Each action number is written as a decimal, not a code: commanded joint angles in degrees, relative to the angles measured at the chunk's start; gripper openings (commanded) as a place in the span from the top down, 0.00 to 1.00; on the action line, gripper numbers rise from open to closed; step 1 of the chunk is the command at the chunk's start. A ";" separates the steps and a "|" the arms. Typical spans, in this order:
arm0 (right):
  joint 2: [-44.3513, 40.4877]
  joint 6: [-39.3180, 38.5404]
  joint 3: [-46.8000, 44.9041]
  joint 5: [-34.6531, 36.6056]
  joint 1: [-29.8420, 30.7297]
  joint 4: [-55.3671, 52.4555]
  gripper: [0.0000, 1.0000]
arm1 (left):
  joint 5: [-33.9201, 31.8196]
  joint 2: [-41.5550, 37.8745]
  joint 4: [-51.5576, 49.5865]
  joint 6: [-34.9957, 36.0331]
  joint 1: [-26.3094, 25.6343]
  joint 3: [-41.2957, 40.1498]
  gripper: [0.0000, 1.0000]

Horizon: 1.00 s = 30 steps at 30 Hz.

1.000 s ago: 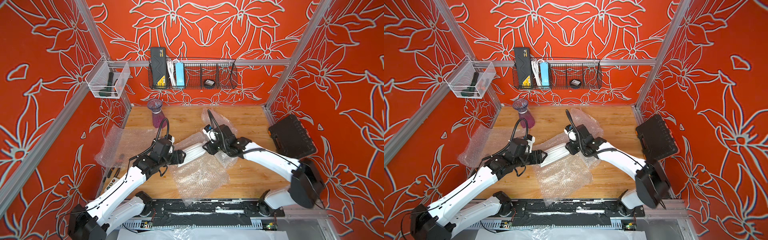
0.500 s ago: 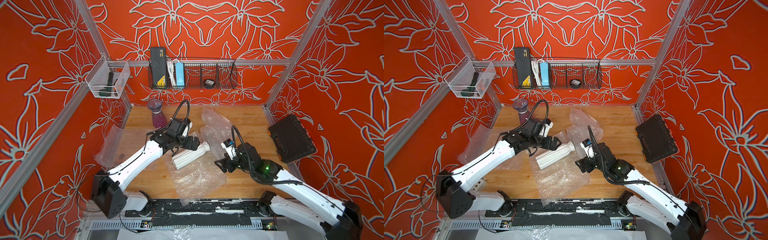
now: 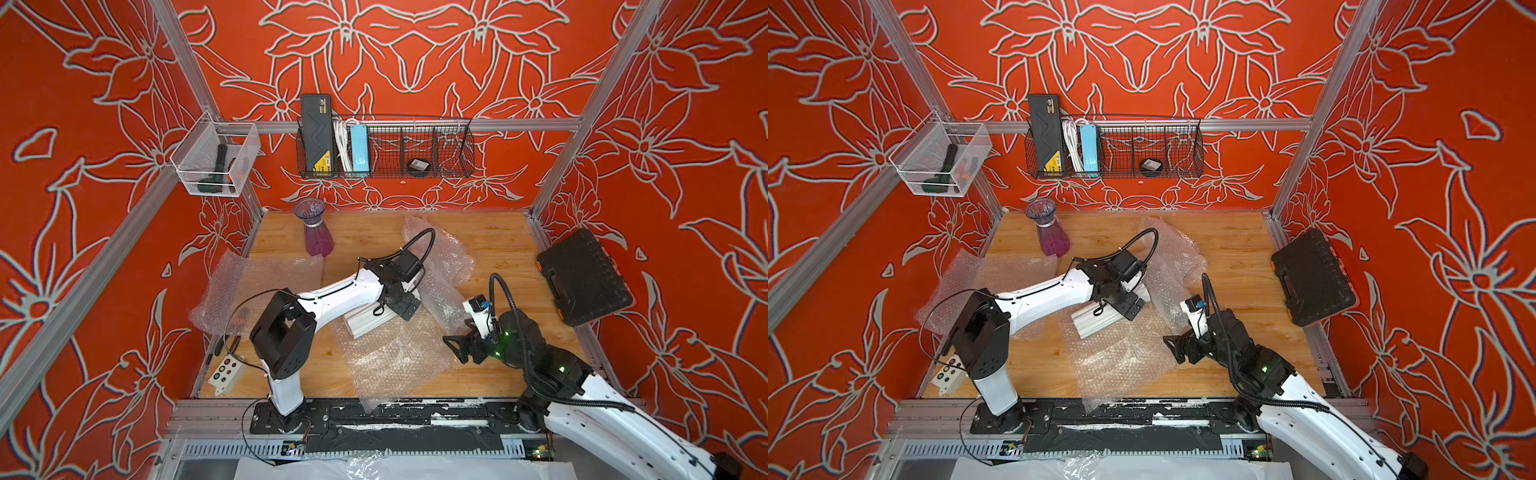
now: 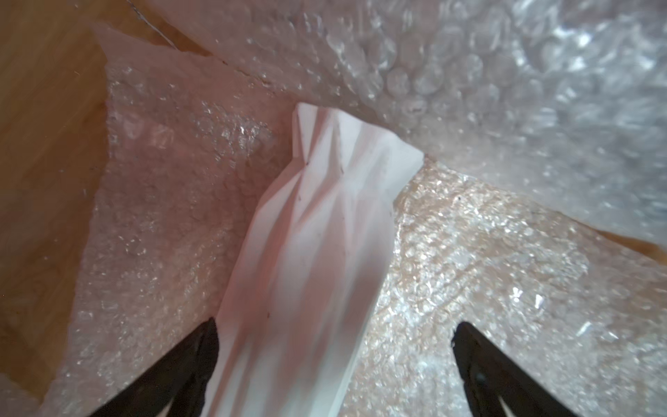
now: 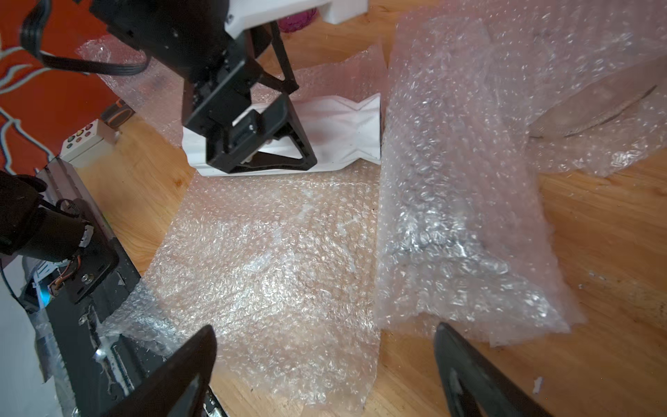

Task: Unwrap the vase from the bubble wrap
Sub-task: Pick up the vase from the bubble wrap.

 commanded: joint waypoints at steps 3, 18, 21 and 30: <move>-1.13 0.52 -1.44 -0.48 -0.42 1.77 0.06 | -9.05 7.09 -3.32 3.81 -1.72 7.68 0.01; -4.26 -1.58 -1.06 1.49 -1.21 -0.29 0.05 | -11.54 13.68 -1.58 3.96 -2.31 5.39 0.02; -4.29 -1.82 -0.63 1.82 -1.28 -0.65 0.05 | -12.89 14.07 -0.96 3.88 -2.33 4.81 0.11; -4.88 -1.58 0.41 2.68 -1.37 -1.35 0.05 | -14.19 10.25 -1.45 2.82 -2.30 4.83 0.45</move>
